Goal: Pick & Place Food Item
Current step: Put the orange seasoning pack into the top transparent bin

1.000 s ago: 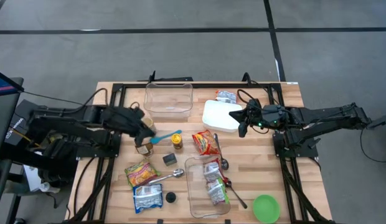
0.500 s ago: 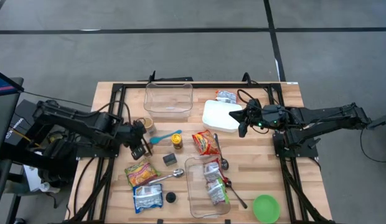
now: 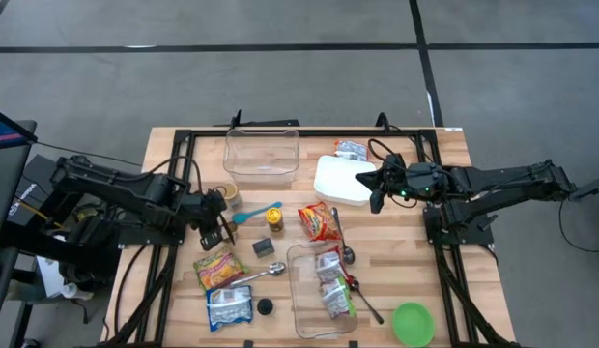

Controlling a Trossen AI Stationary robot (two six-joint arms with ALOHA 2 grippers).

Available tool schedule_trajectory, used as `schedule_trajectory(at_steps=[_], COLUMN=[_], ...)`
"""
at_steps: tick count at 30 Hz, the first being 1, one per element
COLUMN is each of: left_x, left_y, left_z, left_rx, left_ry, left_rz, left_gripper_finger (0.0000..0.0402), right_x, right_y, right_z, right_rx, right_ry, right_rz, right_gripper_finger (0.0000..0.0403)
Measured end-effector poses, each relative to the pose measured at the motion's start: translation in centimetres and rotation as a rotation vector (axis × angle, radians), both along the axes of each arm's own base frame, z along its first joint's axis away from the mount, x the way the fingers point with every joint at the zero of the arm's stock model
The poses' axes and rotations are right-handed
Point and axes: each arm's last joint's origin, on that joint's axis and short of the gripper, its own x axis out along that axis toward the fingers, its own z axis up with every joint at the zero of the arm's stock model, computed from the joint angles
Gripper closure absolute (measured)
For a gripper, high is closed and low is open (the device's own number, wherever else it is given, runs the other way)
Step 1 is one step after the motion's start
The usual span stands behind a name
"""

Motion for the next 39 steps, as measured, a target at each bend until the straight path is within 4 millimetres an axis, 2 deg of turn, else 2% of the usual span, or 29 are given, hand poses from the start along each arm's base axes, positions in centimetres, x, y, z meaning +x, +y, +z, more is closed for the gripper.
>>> schedule_trajectory(at_steps=[3, 11, 16, 22, 31, 39], left_x=[-0.1, -0.5, -0.6, -0.4, 0.3, 0.4], left_y=[0.0, 0.2, 0.4, 0.5, 0.3, 0.3], left_z=[0.0, -0.2, -0.2, -0.4, -1.2, -3.3], left_rx=[0.003, 0.078, 0.149, 0.207, 0.229, 0.236], left_ry=[0.006, 0.049, 0.053, 0.058, 0.116, 0.149], left_rz=[-0.004, -0.065, -0.089, -0.127, -0.153, -0.156], left_gripper_finger=[0.0355, 0.0250, 0.0212, 0.0198, 0.0209, 0.0211], right_x=[0.0, 0.0, 0.0, 0.0, 0.0, -0.1], right_y=[0.0, 0.0, 0.0, 0.0, 0.0, 0.0], right_z=[0.0, 0.0, 0.0, 0.0, -0.1, -0.1], right_rx=[0.000, 0.000, 0.000, 0.000, -0.001, -0.001], right_ry=[0.001, 0.000, 0.001, 0.001, 0.008, 0.015], right_rz=[0.000, 0.002, 0.002, 0.002, 0.002, 0.002], right_gripper_finger=[0.0392, 0.0392, 0.0392, 0.0392, 0.0392, 0.0392])
